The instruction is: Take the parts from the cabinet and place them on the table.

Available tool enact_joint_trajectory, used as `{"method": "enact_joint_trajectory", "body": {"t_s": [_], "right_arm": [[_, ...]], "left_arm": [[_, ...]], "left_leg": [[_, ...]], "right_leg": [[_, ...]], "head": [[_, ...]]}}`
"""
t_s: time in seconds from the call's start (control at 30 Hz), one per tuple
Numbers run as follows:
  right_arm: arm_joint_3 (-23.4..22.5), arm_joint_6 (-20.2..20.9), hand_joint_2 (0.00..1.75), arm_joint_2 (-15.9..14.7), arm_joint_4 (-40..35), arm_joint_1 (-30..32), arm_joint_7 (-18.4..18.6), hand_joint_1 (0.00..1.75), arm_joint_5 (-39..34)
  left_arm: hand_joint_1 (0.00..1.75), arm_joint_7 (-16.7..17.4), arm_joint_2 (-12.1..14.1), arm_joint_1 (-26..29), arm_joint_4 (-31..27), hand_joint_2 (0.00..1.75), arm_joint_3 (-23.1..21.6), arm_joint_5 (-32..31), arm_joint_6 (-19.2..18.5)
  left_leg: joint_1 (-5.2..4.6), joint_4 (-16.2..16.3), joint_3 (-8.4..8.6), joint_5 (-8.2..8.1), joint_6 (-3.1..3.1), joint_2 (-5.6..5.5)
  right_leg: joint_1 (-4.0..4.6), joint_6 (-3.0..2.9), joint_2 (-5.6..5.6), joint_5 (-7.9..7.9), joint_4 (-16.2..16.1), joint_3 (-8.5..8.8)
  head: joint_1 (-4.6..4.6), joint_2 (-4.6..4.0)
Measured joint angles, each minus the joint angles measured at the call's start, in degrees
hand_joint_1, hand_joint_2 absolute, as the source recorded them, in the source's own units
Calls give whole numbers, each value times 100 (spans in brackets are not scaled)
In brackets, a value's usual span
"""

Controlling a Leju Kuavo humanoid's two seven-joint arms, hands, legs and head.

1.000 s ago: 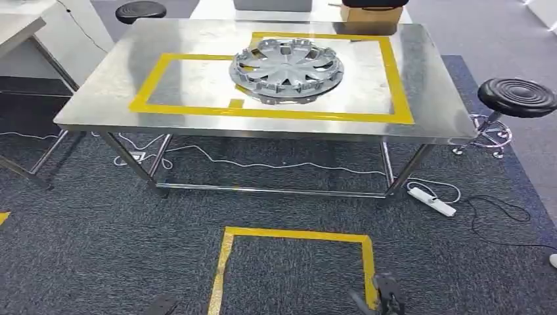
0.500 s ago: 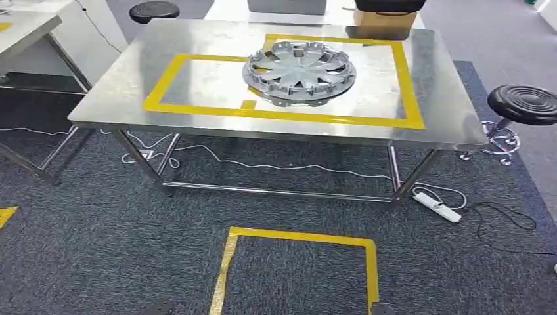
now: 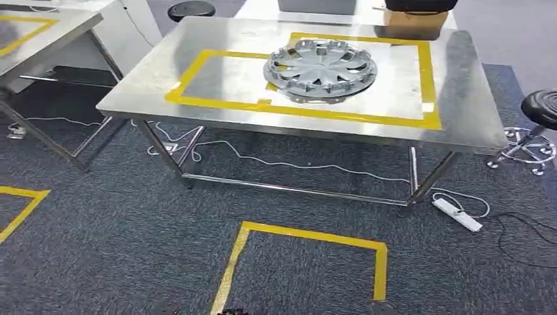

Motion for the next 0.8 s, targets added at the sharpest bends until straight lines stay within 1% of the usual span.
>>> {"method": "enact_joint_trajectory", "body": {"t_s": [0.03, 0.07, 0.1, 0.13, 0.17, 0.2, 0.23, 0.27, 0.3, 0.33, 0.37, 0.4, 0.43, 0.47, 0.5, 0.53, 0.57, 0.6, 0.63, 0.67, 0.7, 0.73, 0.77, 0.8], "right_arm": [[0, -7, 0, 0, 2, -6, 0, 0, 11], [0, -11, 0, 0, 2, -12, 0, 0, 22], [0, -13, 0, 0, 2, -11, 0, 0, 37], [0, -15, 0, 0, 4, -6, 0, 0, 52], [0, -26, 0, 0, 7, -9, 4, 0, 68], [0, -26, 0, 0, 7, -12, 9, 0, 70], [0, -26, 0, 0, 7, -17, 9, 0, 72], [0, -26, 0, 0, 7, -21, 13, 0, 74], [0, -26, 0, 0, 7, -19, 13, 0, 76], [0, -26, 0, 0, 11, -11, 13, 0, 76], [0, -26, 0, 0, 13, -1, 15, 0, 76], [0, -28, 0, 0, 13, 12, 17, 0, 76], [0, -28, 0, 0, 13, 25, 24, 0, 76], [0, -26, 0, 0, 15, 29, 24, 0, 76], [0, -26, 0, 0, 15, 25, 24, 0, 76], [0, -28, 0, 0, 15, 20, 24, 0, 76], [0, -28, 0, 0, 15, 16, 28, 0, 79], [0, -28, 0, 0, 17, 16, 48, 0, 81], [0, -28, 0, 0, 24, 23, 61, 0, 83], [0, -26, 0, 0, 24, 11, 68, 0, 98], [0, -28, 0, 0, 24, 5, 88, 0, 103], [0, -28, 0, -2, 24, 13, 103, 0, 111], [2, -28, 0, 7, 24, 12, 105, 0, 122], [2, -26, 0, 7, 22, 4, 109, 0, 133]], "left_arm": [[0, 2, 0, -4, 0, 0, -2, -9, 0], [0, 2, 0, -14, 0, 0, -7, -13, 0], [0, 4, -2, -31, 0, 0, -11, -22, 2], [0, 13, -4, -69, 0, 0, -15, -33, 2], [0, 13, -15, -74, 0, 0, -17, -55, 2], [0, 20, -13, -69, 0, 0, -17, -66, 2], [0, 26, -4, -62, 0, 0, -17, -68, 2], [0, 28, -2, -60, 0, 0, -17, -68, 4], [0, 35, 0, -63, 0, 0, -17, -70, 4], [0, 37, -2, -78, 0, 0, -20, -72, 4], [0, 37, -9, -93, 0, 0, -22, -72, 4], [0, 37, -11, -93, 0, 0, -24, -72, 4], [0, 37, -9, -87, 0, 0, -24, -72, 4], [0, 37, -7, -77, 0, 0, -24, -72, 4], [0, 37, -2, -72, 0, 0, -24, -72, 4], [0, 37, -2, -73, 0, 0, -24, -72, 4], [0, 37, -7, -77, 0, 0, -24, -74, 4], [0, 37, -15, -78, 0, 0, -24, -79, 4], [0, 37, -15, -91, 0, 0, -24, -85, 4], [0, 46, -15, -89, 0, 0, -24, -94, 4], [0, 52, -13, -78, 0, 0, -24, -109, 4], [0, 52, -17, -61, 0, 0, -24, -112, 4], [0, 55, -9, -53, 0, 0, -24, -114, 4], [0, 55, -11, -43, 0, 0, -24, -116, 4]], "left_leg": [[-4, -423, 273, 181, 22, 46], [-11, -960, 615, 362, 49, 202], [-43, -1287, 824, 354, 59, 523], [-73, -1363, 845, 325, 109, 488], [-75, -1359, 832, 318, 128, 428], [-88, -1359, 829, 302, 153, 371], [-93, -1362, 823, 301, 191, 298], [-50, -1384, 832, 325, 233, 226], [-50, -1384, 831, 324, 254, 178], [-51, -1384, 825, 327, 300, 118], [-56, -1384, 820, 326, 315, 47], [-63, -1384, 819, 325, 324, -32], [-70, -1384, 819, 325, 328, -102], [-72, -1384, 820, 327, 330, -175], [-74, -1383, 822, 331, 326, -260], [-74, -1382, 827, 338, 316, -337], [-73, -1382, 832, 345, 305, -409], [-64, -1382, 825, 357, 284, -464], [-105, -1333, 786, 359, 248, -531], [-72, -1365, 771, 389, 208, -580], [-50, -1386, 760, 406, 161, -633], [-33, -1418, 756, 437, 114, -692], [-35, -1407, 739, 454, 91, -695], [-67, -1339, 701, 367, 76, -380]], "right_leg": [[-1, 19, -51, -12, 0, 14], [-1, 49, -106, -32, 0, 40], [33, 95, -148, -62, 4, 56], [67, 145, -190, -102, 29, 19], [78, 161, -240, -108, -1, 72], [69, 183, -301, -114, -38, 102], [60, 219, -360, -115, -62, 167], [24, 276, -254, -164, -39, 141], [20, 294, 36, -291, 112, 98], [15, 295, 203, -514, 491, -67], [19, 297, 278, -737, 978, -299], [23, 292, 314, -917, 1470, -550], [26, 284, 323, -984, 1789, -739], [28, 273, 323, -900, 1816, -801], [29, 252, 329, -662, 1562, -730], [28, 236, 359, -387, 1136, -558], [24, 212, 447, -118, 618, -330], [4, 189, 745, 31, 195, -148], [-37, 179, 921, -17, 20, -116], [-5, 180, 854, -8, 53, -133], [23, 136, 819, -11, 62, -136], [47, 101, 761, 9, 61, -88], [-4, 47, 670, 69, -6, -86], [-4, 18, 605, 95, -33, -71]], "head": [[4, 0], [2, 0], [-9, 0], [-20, 0], [18, 0], [15, 0], [9, 0], [11, 0], [44, 0], [52, 0], [55, 0], [59, 0], [57, 0], [57, 0], [57, 0], [57, 0], [59, 0], [61, 0], [52, 0], [48, 0], [50, 0], [55, 0], [55, 0], [37, 0]]}}
